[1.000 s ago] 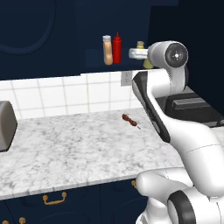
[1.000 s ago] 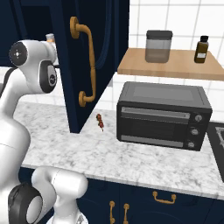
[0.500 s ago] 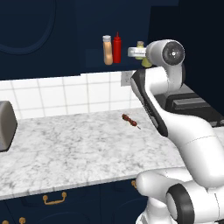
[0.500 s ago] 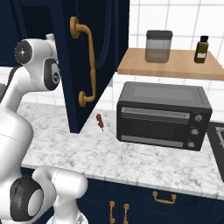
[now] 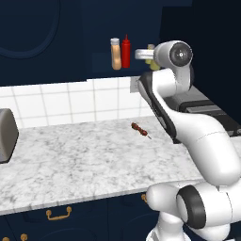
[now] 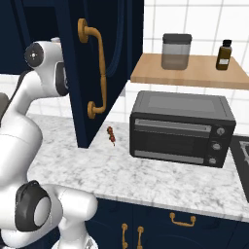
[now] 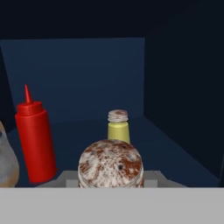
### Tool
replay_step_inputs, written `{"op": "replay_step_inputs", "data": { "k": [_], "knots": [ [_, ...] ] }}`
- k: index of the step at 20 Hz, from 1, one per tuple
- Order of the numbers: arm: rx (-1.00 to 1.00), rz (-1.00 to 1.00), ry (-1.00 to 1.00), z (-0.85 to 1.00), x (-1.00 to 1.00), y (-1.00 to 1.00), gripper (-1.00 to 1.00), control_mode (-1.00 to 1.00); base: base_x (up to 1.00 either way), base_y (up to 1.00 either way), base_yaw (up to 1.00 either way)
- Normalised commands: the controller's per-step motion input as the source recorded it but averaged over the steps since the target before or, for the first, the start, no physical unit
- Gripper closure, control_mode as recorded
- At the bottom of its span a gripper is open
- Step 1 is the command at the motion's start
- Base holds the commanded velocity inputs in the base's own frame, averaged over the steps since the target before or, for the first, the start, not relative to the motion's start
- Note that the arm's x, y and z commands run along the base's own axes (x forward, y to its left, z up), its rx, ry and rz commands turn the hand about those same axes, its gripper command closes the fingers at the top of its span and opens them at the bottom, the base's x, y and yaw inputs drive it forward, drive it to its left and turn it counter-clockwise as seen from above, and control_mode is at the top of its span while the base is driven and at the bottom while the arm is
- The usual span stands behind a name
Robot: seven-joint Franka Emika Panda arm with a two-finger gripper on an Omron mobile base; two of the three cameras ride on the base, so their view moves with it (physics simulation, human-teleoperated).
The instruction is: Put the shaker and condiment bottle from the counter next to their counterparts in the cabinet.
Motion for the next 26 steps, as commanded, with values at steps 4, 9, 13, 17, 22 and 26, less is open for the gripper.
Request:
{"op": "replay_step_inputs", "data": {
  "k": [4, 9, 13, 17, 22, 26],
  "knots": [
    [0.0, 0.0, 0.0, -0.08, 0.23, 0.0, 1.0, -1.0, 0.0, 0.0, 0.0],
    [0.0, 0.0, 0.0, -0.05, 0.26, 0.0, 1.0, -1.0, 0.0, 0.0, 0.0],
    [0.0, 0.0, 0.0, -0.02, 0.24, 0.0, 1.0, -1.0, 0.0, 0.0, 0.0],
    [0.0, 0.0, 0.0, -0.02, 0.17, 0.0, 1.0, -1.0, 0.0, 0.0, 0.0],
    [0.0, 0.0, 0.0, -0.05, 0.14, 0.0, 1.0, -1.0, 0.0, 0.0, 0.0],
    [0.0, 0.0, 0.0, -0.04, 0.14, 0.0, 1.0, -1.0, 0.0, 0.0, 0.0]
  ]
}}
